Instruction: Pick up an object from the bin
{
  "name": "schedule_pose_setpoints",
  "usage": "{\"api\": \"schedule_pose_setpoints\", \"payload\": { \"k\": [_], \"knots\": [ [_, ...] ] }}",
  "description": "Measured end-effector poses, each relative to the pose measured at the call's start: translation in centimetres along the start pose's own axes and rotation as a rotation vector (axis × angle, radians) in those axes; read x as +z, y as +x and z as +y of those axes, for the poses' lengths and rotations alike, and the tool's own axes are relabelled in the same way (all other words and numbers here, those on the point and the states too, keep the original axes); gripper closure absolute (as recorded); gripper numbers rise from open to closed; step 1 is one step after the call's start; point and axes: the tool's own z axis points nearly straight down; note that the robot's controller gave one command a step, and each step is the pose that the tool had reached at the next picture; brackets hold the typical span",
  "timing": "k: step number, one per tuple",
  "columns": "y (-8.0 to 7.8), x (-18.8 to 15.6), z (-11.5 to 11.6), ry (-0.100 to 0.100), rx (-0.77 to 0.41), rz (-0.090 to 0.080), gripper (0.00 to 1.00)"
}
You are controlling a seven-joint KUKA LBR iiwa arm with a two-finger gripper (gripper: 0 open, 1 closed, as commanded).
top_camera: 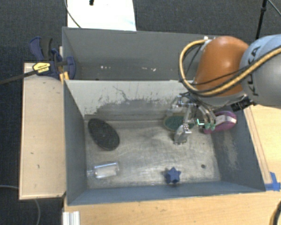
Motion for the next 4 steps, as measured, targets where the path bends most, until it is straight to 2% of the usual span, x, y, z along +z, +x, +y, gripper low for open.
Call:
{"api": "schedule_pose_setpoints", "payload": {
  "k": [1, 2, 3, 4],
  "knots": [
    [6.7, 7.3, -3.7, 0.000, 0.066, -0.012, 0.00],
    [-1.0, 4.0, -2.6, -0.002, 0.164, -0.014, 0.00],
    [-1.6, 7.7, -4.9, -0.013, 0.340, -0.017, 0.00],
    [-2.0, 7.3, -5.2, -0.011, 0.341, -0.034, 1.00]
  ]
}}
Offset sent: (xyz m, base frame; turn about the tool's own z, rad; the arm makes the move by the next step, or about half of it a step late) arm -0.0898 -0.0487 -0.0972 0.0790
